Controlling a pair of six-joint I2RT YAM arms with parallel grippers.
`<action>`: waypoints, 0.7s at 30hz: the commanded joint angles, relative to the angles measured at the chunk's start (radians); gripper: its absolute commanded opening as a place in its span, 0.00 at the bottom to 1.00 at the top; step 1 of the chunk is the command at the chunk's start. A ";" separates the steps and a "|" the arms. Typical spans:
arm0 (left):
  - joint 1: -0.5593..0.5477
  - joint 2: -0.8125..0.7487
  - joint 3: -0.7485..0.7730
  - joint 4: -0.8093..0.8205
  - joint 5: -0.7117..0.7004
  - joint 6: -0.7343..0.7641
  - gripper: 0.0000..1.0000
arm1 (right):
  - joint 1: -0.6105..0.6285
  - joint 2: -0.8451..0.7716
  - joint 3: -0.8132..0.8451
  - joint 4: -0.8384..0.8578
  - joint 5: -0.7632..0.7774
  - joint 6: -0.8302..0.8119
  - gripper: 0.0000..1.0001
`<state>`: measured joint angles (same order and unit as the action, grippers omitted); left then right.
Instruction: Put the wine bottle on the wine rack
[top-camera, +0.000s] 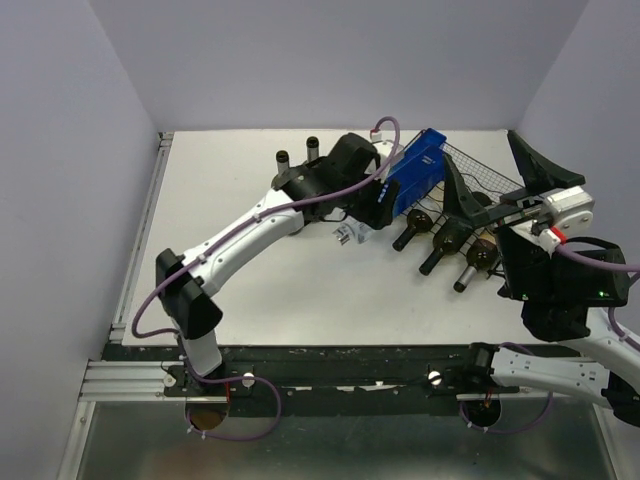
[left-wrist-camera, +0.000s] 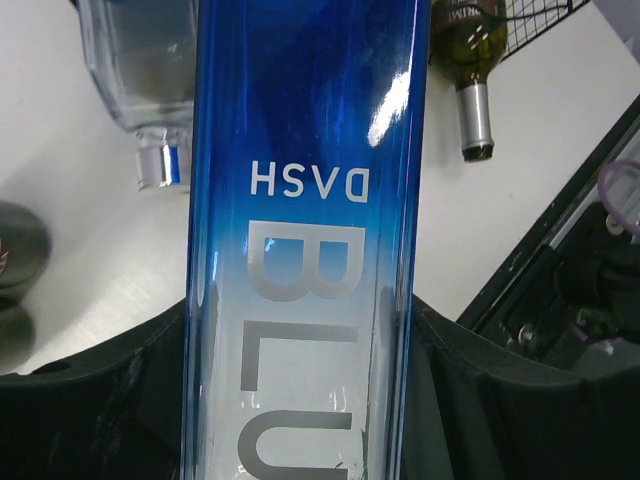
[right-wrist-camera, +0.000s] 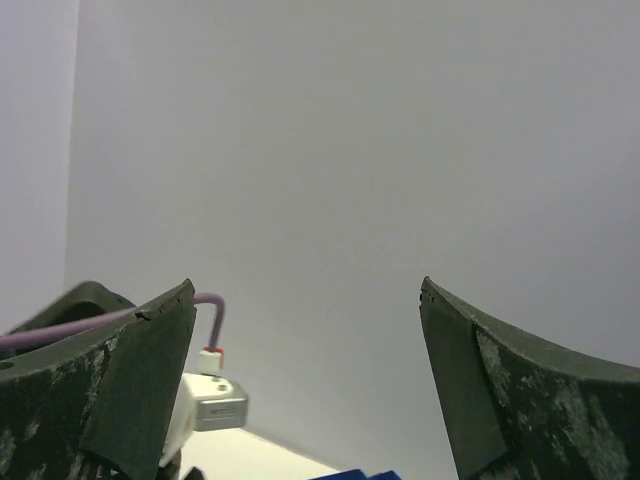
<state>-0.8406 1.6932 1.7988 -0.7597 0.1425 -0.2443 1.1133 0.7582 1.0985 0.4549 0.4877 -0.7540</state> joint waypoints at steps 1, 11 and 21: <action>-0.020 0.100 0.209 0.237 -0.070 -0.131 0.00 | 0.005 -0.028 0.001 -0.010 0.081 0.080 1.00; -0.026 0.318 0.359 0.309 -0.037 -0.187 0.00 | 0.005 -0.062 -0.005 -0.038 0.130 0.122 0.99; -0.037 0.447 0.436 0.346 -0.067 -0.254 0.00 | 0.005 -0.085 -0.015 -0.087 0.166 0.145 0.99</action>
<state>-0.8680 2.1471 2.1216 -0.6071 0.0994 -0.4408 1.1133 0.6945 1.0943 0.4007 0.6106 -0.6418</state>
